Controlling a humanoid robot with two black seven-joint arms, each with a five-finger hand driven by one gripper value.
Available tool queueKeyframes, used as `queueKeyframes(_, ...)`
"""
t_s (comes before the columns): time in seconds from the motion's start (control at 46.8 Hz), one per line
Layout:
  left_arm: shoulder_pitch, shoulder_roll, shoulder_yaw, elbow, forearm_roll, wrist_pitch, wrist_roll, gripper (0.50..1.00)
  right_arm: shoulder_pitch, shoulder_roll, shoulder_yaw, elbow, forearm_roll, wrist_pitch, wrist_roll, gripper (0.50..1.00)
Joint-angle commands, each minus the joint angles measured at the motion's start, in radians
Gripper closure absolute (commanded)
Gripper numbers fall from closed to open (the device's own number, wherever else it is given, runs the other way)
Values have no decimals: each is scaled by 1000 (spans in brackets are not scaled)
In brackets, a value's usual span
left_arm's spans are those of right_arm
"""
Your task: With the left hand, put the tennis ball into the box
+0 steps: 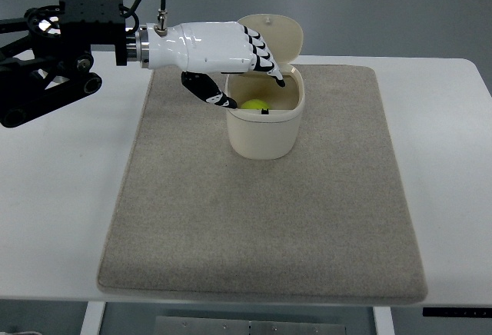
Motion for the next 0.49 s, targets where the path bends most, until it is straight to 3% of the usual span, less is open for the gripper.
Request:
queueKeyframes(0.0, 3, 65, 10, -41, -30, -7, -1, 611, 0, 0, 0, 0, 0, 0, 0, 599)
queueKeyframes(0.085, 8, 131, 24, -72, -67, -17, -3, 549, 0, 0, 0, 0, 0, 0, 0, 599)
queueKeyframes(0.214, 51, 203, 25, -81, -152, -18, -3, 510, 0, 0, 0, 0, 0, 0, 0, 599)
queueKeyframes(0.47, 141, 284, 21, -43, -536, -9, -3, 508, 0, 0, 0, 0, 0, 0, 0, 599)
